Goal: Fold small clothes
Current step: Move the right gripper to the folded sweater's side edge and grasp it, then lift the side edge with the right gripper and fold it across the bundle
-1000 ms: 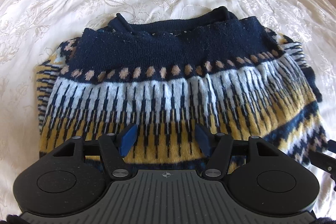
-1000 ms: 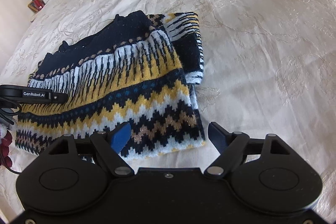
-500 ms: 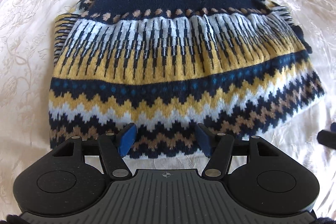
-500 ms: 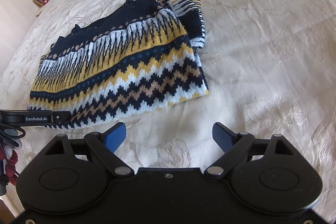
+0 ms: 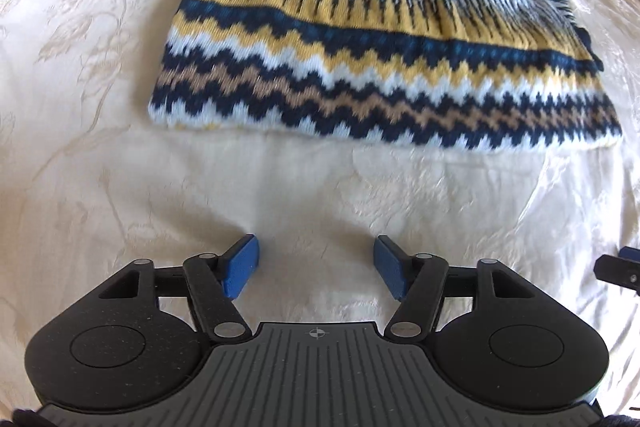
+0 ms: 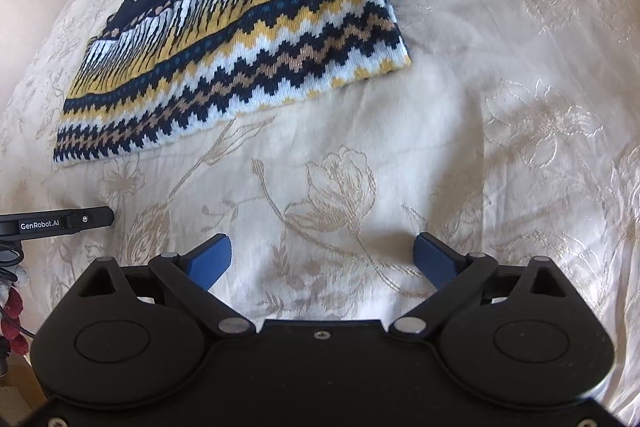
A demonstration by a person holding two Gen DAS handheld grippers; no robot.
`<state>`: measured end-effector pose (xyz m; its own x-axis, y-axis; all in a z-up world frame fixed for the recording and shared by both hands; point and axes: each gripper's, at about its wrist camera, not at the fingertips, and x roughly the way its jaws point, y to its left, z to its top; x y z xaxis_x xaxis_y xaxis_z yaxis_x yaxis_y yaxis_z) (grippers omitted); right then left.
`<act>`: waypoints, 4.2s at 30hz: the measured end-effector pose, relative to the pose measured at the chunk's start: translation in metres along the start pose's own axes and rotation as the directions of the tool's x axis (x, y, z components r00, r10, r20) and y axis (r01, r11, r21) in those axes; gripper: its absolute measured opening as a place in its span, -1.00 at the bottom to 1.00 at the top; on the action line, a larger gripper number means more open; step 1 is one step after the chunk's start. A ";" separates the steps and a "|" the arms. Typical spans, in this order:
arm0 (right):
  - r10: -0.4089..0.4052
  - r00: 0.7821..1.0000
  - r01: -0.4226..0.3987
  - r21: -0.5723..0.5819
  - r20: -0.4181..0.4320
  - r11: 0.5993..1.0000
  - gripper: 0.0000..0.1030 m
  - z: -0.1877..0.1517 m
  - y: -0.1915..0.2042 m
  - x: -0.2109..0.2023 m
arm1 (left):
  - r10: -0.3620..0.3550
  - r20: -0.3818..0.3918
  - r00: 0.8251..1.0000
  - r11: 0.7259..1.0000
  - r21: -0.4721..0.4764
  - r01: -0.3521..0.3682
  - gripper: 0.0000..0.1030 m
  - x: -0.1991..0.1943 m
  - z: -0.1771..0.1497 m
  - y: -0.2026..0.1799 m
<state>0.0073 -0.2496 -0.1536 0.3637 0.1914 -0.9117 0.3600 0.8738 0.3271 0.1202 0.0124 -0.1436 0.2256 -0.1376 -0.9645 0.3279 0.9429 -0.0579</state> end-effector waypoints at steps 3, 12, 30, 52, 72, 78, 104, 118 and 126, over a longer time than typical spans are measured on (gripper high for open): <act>-0.010 1.000 0.009 -0.014 -0.010 1.000 0.98 -0.003 0.004 0.004 | -0.020 -0.004 1.000 1.000 0.000 0.020 0.41 0.005 -0.003 0.004; 0.101 0.992 -0.110 0.114 0.082 0.987 0.98 0.019 -0.009 -0.010 | -0.052 -0.001 0.999 0.999 -0.005 0.052 0.42 0.006 -0.006 0.014; 0.254 0.956 -0.277 0.162 0.149 0.947 0.99 0.155 -0.093 0.029 | -0.011 0.004 1.000 0.994 -0.113 0.011 0.57 -0.004 0.002 0.002; 0.475 0.874 -0.486 0.177 0.105 0.856 1.00 0.183 -0.105 0.073 | -0.024 0.137 0.990 1.000 0.004 0.024 0.57 0.011 0.163 -0.058; 0.580 0.803 -0.596 0.218 0.139 0.773 1.00 0.193 -0.112 0.089 | 0.043 0.042 0.998 0.998 0.053 -0.045 1.00 0.073 0.184 -0.079; 0.564 0.817 -0.576 0.233 0.119 0.784 0.74 0.199 -0.104 0.087 | 0.027 0.053 0.998 0.998 0.049 -0.030 1.00 0.069 0.181 -0.076; 0.211 0.976 -0.199 -0.150 0.062 0.968 -0.29 0.216 0.121 0.007 | -0.022 0.110 0.994 0.962 -0.269 0.051 0.73 -0.064 0.029 0.102; -0.003 0.999 -0.014 -0.385 -0.044 0.923 -0.30 0.182 0.269 0.080 | -0.056 0.117 0.992 0.958 -0.272 0.086 0.73 -0.078 -0.008 0.166; 0.055 0.998 -0.056 -0.404 -0.014 0.913 0.07 0.167 0.289 0.083 | -0.064 0.131 0.989 0.952 -0.290 0.100 0.73 -0.081 -0.011 0.181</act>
<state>0.2843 -0.0561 -0.0932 0.3707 0.2457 -0.8957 -0.0385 0.9676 0.2495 0.1517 0.1977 -0.0789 0.3227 -0.2364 -0.9165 0.0689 0.9716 -0.2264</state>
